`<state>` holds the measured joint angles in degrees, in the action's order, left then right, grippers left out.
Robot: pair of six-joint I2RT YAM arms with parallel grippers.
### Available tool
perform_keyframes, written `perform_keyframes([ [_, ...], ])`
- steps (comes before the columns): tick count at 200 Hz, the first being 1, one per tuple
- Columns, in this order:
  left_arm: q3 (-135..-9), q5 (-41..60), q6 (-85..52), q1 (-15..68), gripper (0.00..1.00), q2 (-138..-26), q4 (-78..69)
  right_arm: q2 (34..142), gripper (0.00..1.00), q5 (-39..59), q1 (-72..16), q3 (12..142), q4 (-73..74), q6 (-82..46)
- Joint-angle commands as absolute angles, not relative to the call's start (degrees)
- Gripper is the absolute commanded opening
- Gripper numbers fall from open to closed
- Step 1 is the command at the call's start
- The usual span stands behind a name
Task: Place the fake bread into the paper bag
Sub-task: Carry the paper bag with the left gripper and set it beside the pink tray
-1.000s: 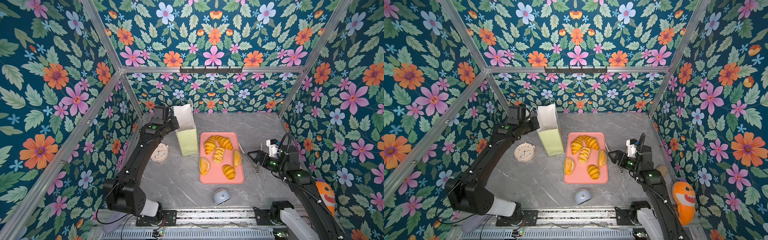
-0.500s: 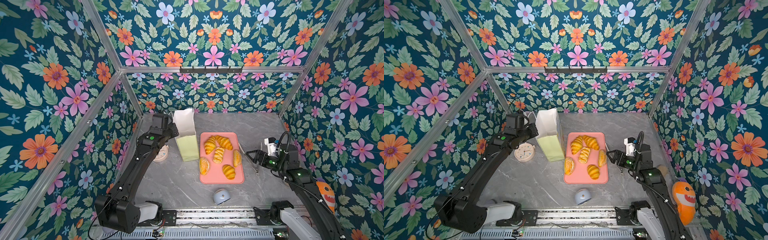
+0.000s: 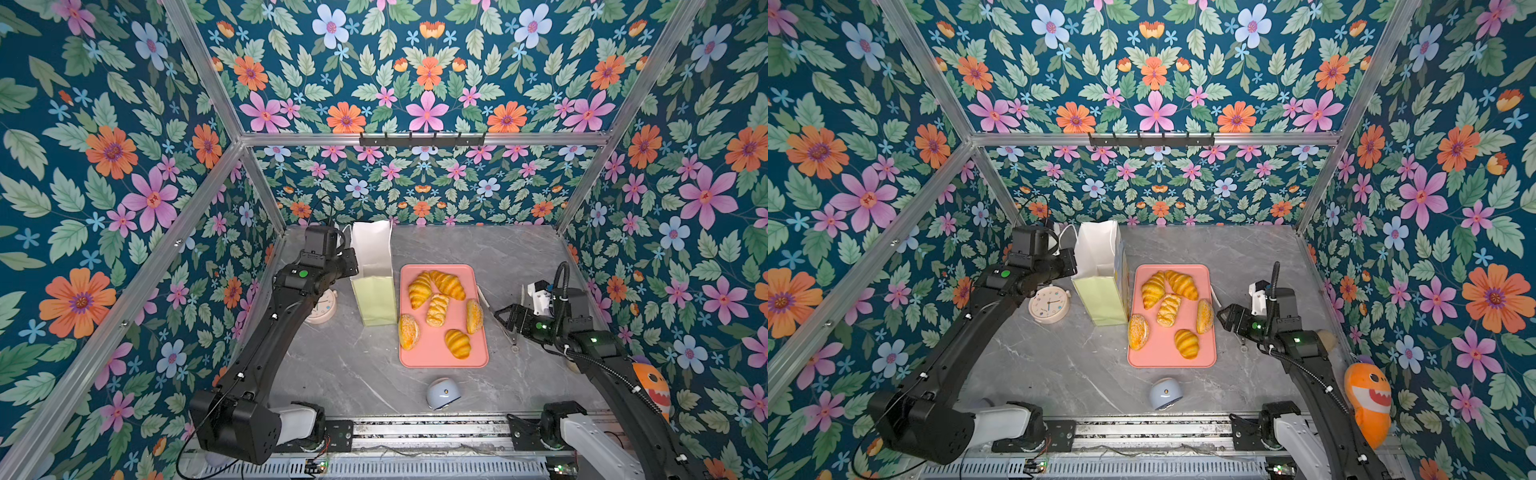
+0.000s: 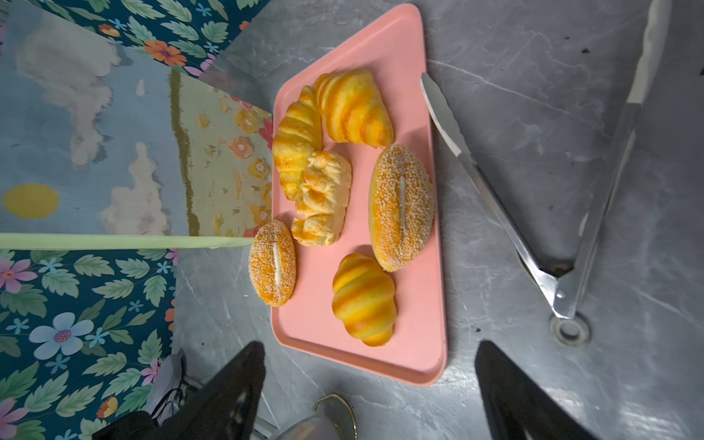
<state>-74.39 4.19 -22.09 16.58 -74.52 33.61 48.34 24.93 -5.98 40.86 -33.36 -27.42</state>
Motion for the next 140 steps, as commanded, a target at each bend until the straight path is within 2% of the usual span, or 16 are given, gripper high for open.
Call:
perform_keyframes([
  [1, -74.4, 5.4, -20.8, 16.5, 0.0, -75.3, 33.7, 48.6, 0.87, 23.6, -6.0, 40.8, -34.9, -27.1],
  [38, -74.7, 3.0, -18.9, 16.3, 0.0, -75.2, 34.5, 48.3, 0.87, 21.2, -6.0, 40.6, -36.1, -26.9],
  [70, -75.6, 3.6, -17.5, 16.1, 0.0, -75.7, 34.9, 50.8, 0.9, 11.3, -6.0, 41.7, -40.7, -28.1],
  [140, -76.1, 3.8, -16.9, 16.2, 0.0, -76.7, 33.6, 54.8, 0.93, 7.5, -6.1, 38.8, -35.9, -31.4],
])
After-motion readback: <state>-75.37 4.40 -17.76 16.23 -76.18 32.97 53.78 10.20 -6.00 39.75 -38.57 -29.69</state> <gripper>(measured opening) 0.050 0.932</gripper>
